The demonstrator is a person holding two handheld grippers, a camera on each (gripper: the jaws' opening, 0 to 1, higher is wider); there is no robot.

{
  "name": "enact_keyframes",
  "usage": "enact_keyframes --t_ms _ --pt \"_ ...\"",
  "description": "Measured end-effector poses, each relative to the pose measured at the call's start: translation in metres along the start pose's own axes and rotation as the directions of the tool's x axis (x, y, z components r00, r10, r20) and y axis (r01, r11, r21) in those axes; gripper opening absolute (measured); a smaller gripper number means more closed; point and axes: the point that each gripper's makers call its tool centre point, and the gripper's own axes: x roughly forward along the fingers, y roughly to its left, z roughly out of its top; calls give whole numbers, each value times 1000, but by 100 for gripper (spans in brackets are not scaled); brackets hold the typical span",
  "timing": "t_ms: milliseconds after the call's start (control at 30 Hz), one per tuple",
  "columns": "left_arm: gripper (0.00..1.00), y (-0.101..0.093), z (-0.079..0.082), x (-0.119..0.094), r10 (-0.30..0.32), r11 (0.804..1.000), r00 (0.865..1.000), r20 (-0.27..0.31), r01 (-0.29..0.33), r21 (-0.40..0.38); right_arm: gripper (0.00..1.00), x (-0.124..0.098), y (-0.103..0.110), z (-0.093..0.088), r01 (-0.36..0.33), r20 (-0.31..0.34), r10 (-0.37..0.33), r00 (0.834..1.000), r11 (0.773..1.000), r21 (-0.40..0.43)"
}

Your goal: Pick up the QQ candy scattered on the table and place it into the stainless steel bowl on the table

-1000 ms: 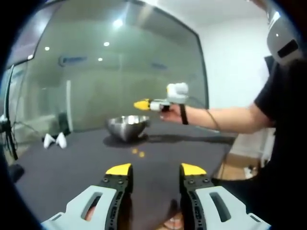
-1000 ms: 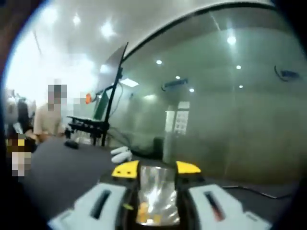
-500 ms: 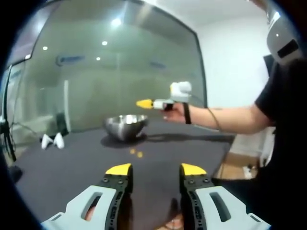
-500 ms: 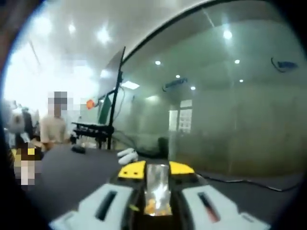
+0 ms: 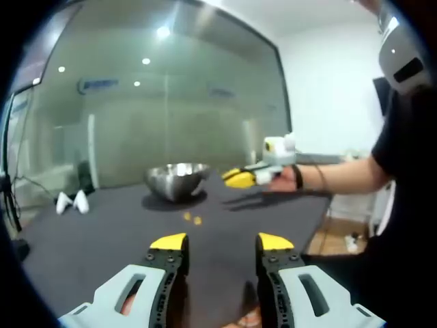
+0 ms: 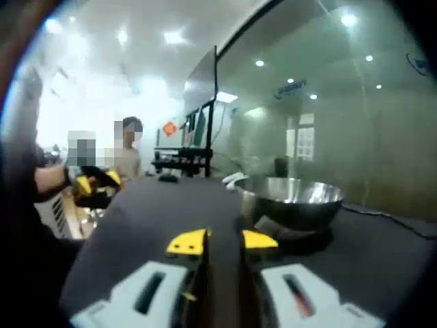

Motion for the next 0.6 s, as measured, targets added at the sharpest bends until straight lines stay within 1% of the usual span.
enact_keyframes --t_ms 33,100,133,200,267,367,467,500,533,600 --pt "41 1 1 0 4 1000 1000 3 -3 -4 19 -1 5 -3 -20 -12 20 1000 1000 15" --pt "41 2 3 0 8 1000 1000 5 -8 -1 19 -1 11 -2 -30 -14 30 999 1000 3" --pt "41 2 3 -1 8 1000 1000 5 -8 2 19 0 13 -1 -41 -9 41 999 999 13" --pt "41 2 4 -2 8 1000 1000 6 -8 6 19 4 16 -3 -52 -24 53 998 998 38" --pt "41 1 3 -4 7 1000 1000 6 -7 9 19 11 20 -8 -71 -41 73 996 996 46" --pt "41 2 1 -7 7 1000 1000 5 -7 9 19 20 29 -11 -102 -64 104 992 994 29" --pt "41 5 0 -9 18 1000 1000 3 -18 4 19 33 38 -13 -150 -87 151 985 989 17" --pt "41 5 0 -9 20 1000 1000 3 -20 5 19 38 41 -15 -163 -105 164 981 987 11" --pt "41 5 0 -10 21 1000 1000 4 -21 4 19 45 42 -18 -170 -129 167 978 985 -14" --pt "41 4 0 -10 18 1000 1000 5 -18 3 19 55 45 -23 -187 -166 182 969 982 -12"
